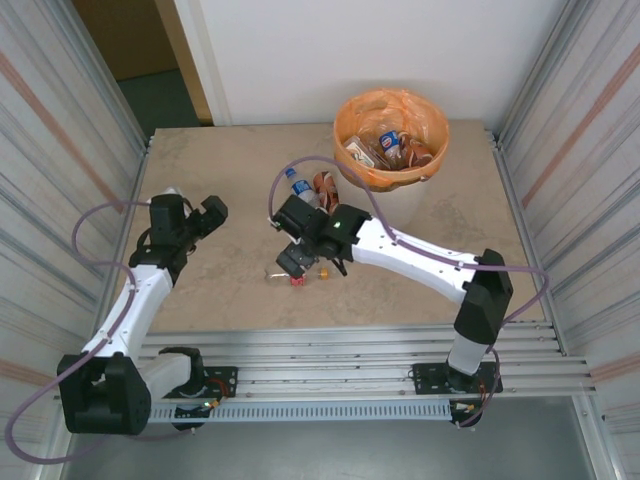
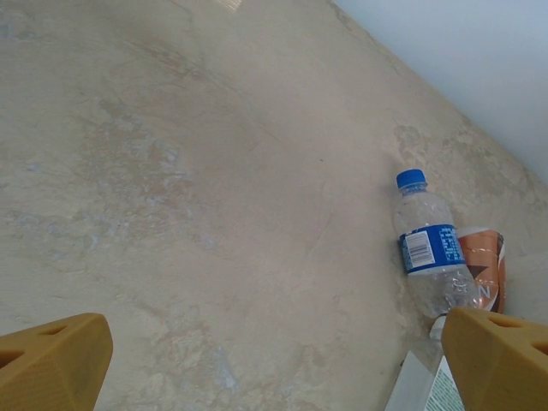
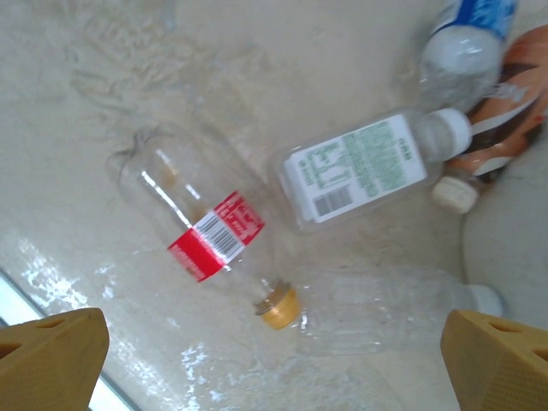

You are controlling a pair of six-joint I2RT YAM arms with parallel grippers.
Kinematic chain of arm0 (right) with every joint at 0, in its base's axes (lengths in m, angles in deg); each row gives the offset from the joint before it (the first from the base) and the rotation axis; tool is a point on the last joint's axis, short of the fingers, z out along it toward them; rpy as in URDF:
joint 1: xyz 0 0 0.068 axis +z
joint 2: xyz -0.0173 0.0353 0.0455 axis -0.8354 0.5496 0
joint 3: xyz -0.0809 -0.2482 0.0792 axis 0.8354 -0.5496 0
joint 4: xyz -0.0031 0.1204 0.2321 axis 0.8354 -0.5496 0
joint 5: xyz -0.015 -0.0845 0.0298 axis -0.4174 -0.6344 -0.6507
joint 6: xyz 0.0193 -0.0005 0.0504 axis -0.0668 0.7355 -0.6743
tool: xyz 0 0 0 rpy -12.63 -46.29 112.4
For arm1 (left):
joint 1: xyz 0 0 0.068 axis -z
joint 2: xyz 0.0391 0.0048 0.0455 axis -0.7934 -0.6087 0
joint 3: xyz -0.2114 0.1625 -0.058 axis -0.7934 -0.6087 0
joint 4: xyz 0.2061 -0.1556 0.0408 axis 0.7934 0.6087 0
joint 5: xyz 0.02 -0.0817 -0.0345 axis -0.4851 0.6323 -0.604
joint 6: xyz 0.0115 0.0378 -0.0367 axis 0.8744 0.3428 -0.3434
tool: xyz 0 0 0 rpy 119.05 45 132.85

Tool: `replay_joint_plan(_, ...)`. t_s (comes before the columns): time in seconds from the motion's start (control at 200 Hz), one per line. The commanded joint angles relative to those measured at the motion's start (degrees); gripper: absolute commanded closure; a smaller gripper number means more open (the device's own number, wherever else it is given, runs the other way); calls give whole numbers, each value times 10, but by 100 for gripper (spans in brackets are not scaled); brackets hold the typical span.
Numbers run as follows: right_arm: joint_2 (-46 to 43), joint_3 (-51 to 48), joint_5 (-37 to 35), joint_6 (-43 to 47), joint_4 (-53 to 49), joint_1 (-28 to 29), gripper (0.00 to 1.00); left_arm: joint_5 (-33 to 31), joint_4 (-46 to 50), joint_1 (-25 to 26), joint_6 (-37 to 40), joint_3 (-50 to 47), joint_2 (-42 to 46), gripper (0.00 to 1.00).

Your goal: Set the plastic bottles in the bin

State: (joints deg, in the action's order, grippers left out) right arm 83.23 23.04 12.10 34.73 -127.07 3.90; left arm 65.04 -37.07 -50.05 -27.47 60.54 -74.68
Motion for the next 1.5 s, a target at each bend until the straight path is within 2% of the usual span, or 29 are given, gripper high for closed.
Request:
replay_joint_plan(0.0,25,-3,27,10,0,11,2,3,0,-9,-9,-8,16,1)
replay_joint_plan(0.245,74,-3,51,29,17,23,0,6,0,-17,-11,-11,16,1)
replay_joint_plan(0.411,106,1,41,45,28,19,5,8,0,-19,-13,-11,15,1)
replay_joint_plan(0.776,157,18,70,65,31,3,20,15,-1,-21,-16,-9,12,1)
replay_joint_plan(1.498,234,52,111,65,35,-7,28,23,-8,-24,-19,-14,10,1)
